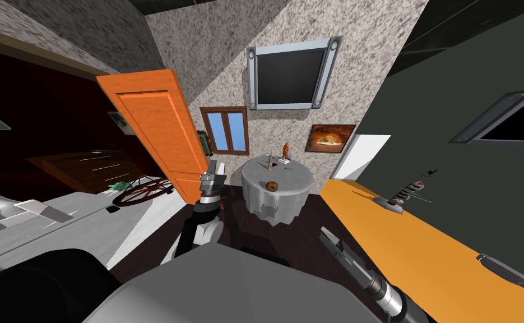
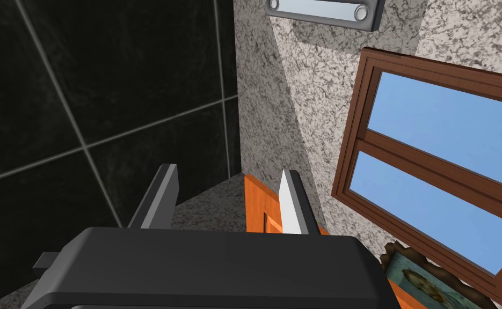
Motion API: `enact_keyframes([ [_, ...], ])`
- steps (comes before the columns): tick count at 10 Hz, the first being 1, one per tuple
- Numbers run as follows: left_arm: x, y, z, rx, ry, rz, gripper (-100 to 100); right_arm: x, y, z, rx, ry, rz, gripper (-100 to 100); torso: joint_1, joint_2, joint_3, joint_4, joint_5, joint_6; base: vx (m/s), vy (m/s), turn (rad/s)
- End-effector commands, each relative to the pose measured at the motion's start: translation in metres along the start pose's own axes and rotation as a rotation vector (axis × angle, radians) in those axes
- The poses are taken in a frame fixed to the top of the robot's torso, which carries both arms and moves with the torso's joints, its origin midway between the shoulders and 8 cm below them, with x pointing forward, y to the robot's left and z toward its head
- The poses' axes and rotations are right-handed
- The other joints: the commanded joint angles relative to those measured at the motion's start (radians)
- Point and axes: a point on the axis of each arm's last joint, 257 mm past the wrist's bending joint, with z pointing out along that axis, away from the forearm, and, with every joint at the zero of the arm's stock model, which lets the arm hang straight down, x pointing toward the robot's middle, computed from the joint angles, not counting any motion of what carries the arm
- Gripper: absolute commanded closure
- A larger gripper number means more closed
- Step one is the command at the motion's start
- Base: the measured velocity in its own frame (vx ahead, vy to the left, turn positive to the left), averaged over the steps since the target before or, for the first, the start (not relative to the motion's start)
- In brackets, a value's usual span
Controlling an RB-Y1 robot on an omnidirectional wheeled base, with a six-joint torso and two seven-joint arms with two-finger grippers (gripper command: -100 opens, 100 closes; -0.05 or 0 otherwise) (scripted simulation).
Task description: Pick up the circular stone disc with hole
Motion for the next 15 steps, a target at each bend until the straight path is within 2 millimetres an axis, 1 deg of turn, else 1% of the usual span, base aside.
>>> enact_keyframes([
  [1,0.0,0.0,0.0,0.0,0.0,0.0,0,0.005,-0.008,-0.008,0.003,0.06,-0.024,-100,0.0,0.0,0.0,0.0,0.0,0.0,-0.01,0.009,0.021],
  [2,0.0,0.0,0.0,0.0,0.0,0.0,0,0.015,-0.017,-0.019,0.017,0.116,-0.043,-100,0.0,0.0,0.0,0.0,0.0,0.0,-0.015,0.019,0.062],
  [3,0.0,0.0,0.0,0.0,0.0,0.0,0,0.014,-0.018,-0.021,0.013,0.142,-0.056,-100,0.001,0.0,0.0,0.0,0.0,0.0,-0.01,0.019,0.027],
  [4,0.0,0.0,0.0,0.0,0.0,0.0,0,0.022,-0.028,-0.033,0.025,0.201,-0.077,-100,0.001,0.0,0.0,0.0,0.0,0.0,-0.006,0.029,0.065],
  [5,0.0,0.0,0.0,0.0,0.0,0.0,0,0.021,-0.029,-0.036,0.021,0.228,-0.091,-100,0.001,0.0,0.0,0.0,0.0,0.0,-0.006,0.024,0.033],
  [6,0.0,0.0,0.0,0.0,0.0,0.0,0,0.027,-0.038,-0.048,0.033,0.284,-0.112,-100,0.001,-0.001,0.0,0.0,0.0,0.0,-0.004,0.04,0.079],
  [8,0.0,0.0,0.0,0.0,0.0,0.0,0,0.024,-0.04,-0.052,0.028,0.323,-0.132,-100,0.002,-0.001,-0.001,0.0,0.0,0.0,-0.001,0.023,0.026],
  [9,0.0,0.0,0.0,0.0,0.0,0.0,0,0.028,-0.05,-0.064,0.038,0.385,-0.157,-100,0.001,-0.001,0.0,0.0,0.0,0.0,0.008,0.035,0.094],
  [10,0.0,0.0,0.0,0.0,0.0,0.0,0,0.025,-0.051,-0.067,0.034,0.411,-0.171,-100,0.002,-0.001,-0.001,0.0,0.0,0.0,0.006,0.037,0.06],
  [11,0.0,0.0,0.0,0.0,0.0,0.0,0,0.027,-0.061,-0.079,0.045,0.466,-0.194,-100,0.002,-0.001,-0.001,0.0,0.001,0.0,-0.005,0.055,0.122],
  [12,0.0,0.0,0.0,0.0,0.0,0.0,0,0.024,-0.062,-0.081,0.041,0.492,-0.209,-100,0.003,-0.001,-0.001,0.0,0.001,0.0,-0.002,0.044,0.051],
  [13,0.0,0.0,0.0,0.0,0.0,0.0,0,0.024,-0.071,-0.093,0.052,0.543,-0.231,-100,0.003,-0.001,-0.001,0.0,0.001,0.0,0.006,0.064,0.111],
  [15,0.0,0.0,0.0,0.0,0.0,0.0,0,0.019,-0.074,-0.097,0.047,0.584,-0.254,-100,0.004,-0.002,-0.001,0.0,0.001,0.0,0.01,0.044,0.03],
])
